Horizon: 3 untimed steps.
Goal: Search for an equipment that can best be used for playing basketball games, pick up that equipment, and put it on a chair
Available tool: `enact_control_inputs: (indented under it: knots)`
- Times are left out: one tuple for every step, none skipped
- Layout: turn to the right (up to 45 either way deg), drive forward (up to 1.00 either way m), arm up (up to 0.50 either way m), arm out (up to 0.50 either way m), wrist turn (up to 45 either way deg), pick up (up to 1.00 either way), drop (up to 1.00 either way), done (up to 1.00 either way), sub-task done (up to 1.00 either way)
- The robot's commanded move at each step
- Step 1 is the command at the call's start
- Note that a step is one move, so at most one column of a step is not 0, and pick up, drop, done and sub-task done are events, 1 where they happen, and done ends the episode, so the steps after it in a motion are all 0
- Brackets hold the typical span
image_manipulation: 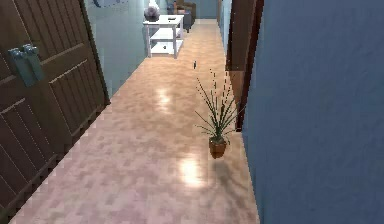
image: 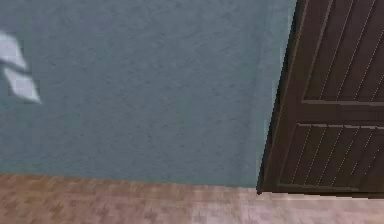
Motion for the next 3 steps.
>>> enact_control_inputs:
  knots:
    - [3.0, 0.0, 0.0, 0.0, 0.0, 0.0, 0.0, 0.0, 0.0]
    - [0.0, 0.25, 0.0, 0.0, 0.0, 0.0, 0.0, 0.0, 0.0]
    - [-45.0, 0.0, 0.0, 0.0, 0.0, 0.0, 0.0, 0.0, 0.0]
